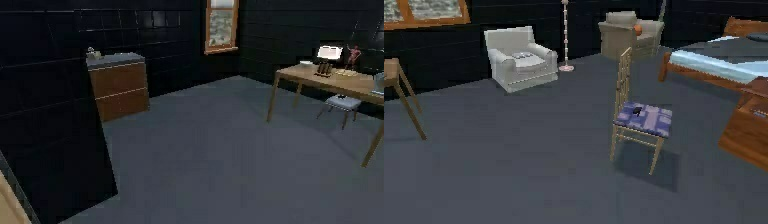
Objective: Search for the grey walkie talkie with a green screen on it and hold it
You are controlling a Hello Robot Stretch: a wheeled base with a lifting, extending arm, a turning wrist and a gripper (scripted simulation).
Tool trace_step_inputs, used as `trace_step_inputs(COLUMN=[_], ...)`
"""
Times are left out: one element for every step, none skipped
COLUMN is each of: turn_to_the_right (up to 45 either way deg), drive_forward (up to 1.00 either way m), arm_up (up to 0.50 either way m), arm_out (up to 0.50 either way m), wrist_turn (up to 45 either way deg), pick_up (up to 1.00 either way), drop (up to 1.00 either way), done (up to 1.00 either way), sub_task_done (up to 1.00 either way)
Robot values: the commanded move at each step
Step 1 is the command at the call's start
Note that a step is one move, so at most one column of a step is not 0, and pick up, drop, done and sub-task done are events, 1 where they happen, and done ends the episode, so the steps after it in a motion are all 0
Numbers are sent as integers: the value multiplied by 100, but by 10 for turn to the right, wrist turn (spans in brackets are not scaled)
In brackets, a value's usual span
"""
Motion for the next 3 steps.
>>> trace_step_inputs(turn_to_the_right=[0, 0, -330], drive_forward=[100, 45, 0], arm_up=[0, 0, 0], arm_out=[0, 0, 0], wrist_turn=[0, 0, 0], pick_up=[0, 0, 0], drop=[0, 0, 0], done=[0, 0, 0], sub_task_done=[0, 0, 0])
